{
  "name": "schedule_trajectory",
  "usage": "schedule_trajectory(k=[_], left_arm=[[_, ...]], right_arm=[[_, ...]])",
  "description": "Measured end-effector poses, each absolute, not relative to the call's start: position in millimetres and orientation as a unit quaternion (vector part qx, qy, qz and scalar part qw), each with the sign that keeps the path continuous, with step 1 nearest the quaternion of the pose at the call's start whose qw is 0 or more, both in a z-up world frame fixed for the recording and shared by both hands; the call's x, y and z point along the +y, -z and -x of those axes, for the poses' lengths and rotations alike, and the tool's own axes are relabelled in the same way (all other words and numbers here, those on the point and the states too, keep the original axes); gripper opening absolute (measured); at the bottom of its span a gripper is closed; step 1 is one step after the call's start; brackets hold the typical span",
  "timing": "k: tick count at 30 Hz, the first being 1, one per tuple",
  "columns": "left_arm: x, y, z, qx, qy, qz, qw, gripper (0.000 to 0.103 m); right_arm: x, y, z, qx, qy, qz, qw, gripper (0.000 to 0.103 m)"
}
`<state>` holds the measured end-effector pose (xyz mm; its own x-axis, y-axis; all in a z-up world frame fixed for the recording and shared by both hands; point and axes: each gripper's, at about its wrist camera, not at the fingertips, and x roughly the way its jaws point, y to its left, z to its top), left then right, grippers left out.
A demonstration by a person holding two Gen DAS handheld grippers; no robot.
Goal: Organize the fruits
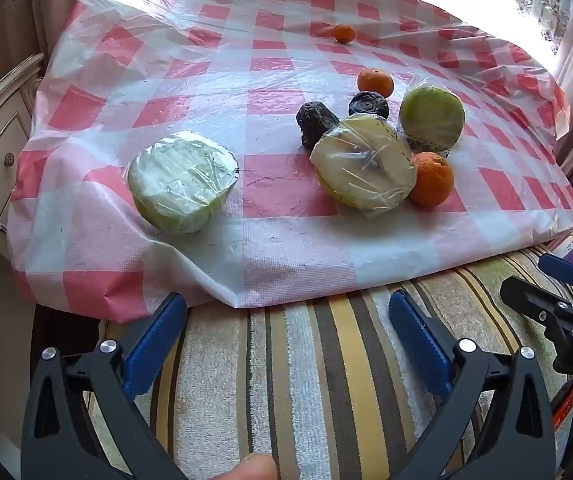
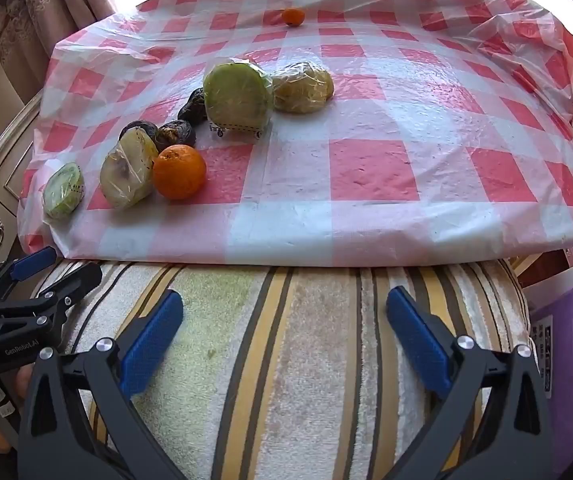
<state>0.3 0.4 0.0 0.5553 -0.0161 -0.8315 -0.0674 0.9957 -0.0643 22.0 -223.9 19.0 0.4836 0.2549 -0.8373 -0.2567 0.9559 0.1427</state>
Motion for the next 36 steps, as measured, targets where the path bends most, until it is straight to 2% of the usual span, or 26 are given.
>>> schedule_trajectory(k=[36], left_arm=[[-18.3,-3.3,7.1,0.447,-0.061,0.001,0.893,0.099]], right_arm=[[-220.5,-18.3,-27.2,0.491,-0.14,0.01,0.86,0.102]])
